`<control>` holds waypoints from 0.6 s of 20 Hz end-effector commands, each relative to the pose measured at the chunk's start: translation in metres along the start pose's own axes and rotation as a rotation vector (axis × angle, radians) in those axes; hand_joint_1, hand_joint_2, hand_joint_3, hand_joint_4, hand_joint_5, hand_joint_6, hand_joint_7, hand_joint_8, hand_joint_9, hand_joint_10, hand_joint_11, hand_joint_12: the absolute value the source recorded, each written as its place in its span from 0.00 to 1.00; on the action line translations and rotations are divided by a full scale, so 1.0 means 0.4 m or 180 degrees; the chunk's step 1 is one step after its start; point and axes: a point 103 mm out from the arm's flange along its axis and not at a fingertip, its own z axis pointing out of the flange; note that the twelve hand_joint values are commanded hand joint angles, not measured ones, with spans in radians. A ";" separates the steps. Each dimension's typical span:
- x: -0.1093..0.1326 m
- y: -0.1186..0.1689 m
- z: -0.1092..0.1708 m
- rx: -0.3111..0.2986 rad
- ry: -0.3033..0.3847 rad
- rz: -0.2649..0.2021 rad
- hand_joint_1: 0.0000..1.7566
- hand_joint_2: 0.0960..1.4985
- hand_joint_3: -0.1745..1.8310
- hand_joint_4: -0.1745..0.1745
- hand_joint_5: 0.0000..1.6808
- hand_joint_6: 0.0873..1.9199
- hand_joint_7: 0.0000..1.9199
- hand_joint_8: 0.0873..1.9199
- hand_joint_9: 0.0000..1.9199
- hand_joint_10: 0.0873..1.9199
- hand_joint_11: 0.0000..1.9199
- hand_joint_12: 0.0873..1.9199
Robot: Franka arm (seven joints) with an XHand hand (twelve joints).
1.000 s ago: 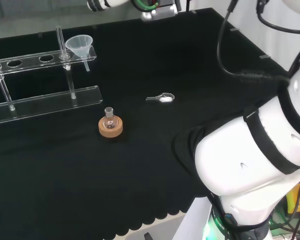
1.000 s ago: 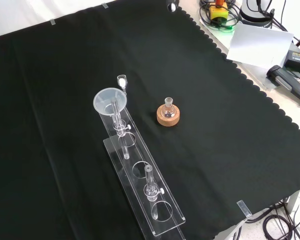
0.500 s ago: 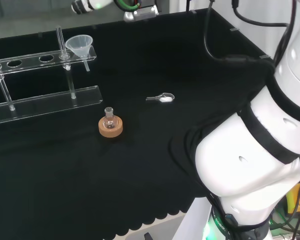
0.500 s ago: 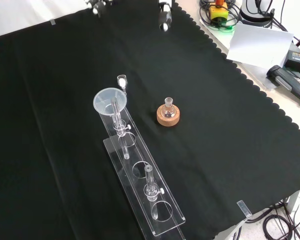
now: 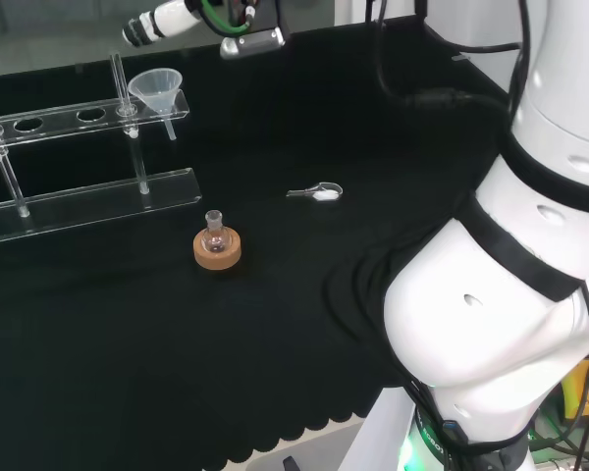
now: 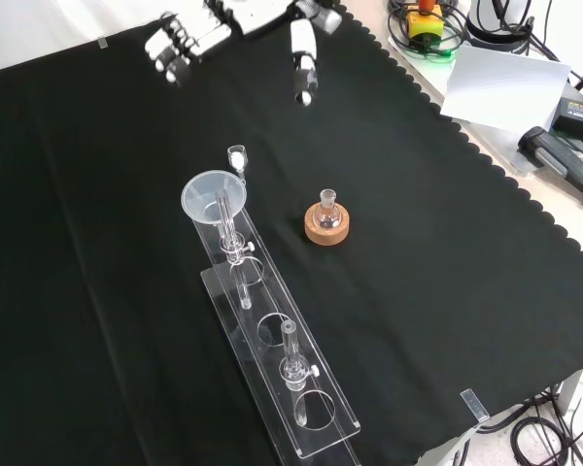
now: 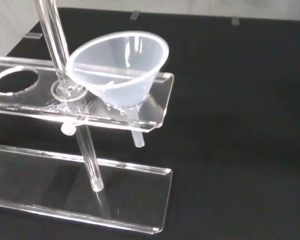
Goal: Pick up the funnel from the transparent funnel stand.
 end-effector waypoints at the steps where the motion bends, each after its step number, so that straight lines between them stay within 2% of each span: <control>1: 0.032 0.082 0.043 0.0013 0.0069 -0.0062 0.09 0.35 0.10 0.50 0.00 0.00 0.00 0.00 0.00 0.00 0.00 0.00; 6: 0.045 0.133 0.078 0.0089 0.0067 -0.0109 0.10 0.36 0.10 0.48 0.00 0.00 0.00 0.00 0.00 0.00 0.00 0.00; 12: 0.056 0.176 0.104 0.0093 0.0023 -0.0158 0.12 0.37 0.11 0.43 0.00 0.00 0.03 0.00 0.00 0.00 0.02 0.00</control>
